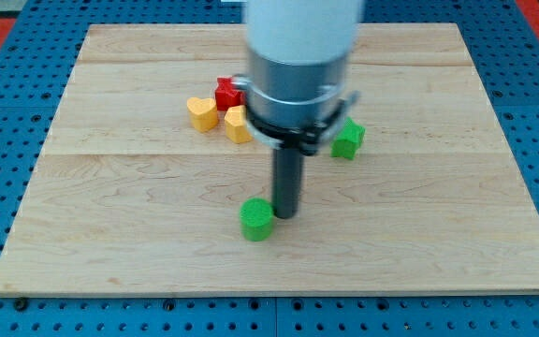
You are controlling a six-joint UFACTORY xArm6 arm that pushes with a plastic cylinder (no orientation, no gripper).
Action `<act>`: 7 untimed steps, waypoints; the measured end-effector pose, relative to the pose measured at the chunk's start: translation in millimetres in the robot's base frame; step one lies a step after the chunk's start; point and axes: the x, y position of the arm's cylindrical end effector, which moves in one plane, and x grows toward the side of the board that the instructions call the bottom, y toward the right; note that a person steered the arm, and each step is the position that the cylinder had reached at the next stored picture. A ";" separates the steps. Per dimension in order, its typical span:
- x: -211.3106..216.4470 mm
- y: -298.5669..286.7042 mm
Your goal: Separate the red star and red circle
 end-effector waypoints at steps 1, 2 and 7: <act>-32.3 2.4; -28.1 -41.8; -126.2 -39.8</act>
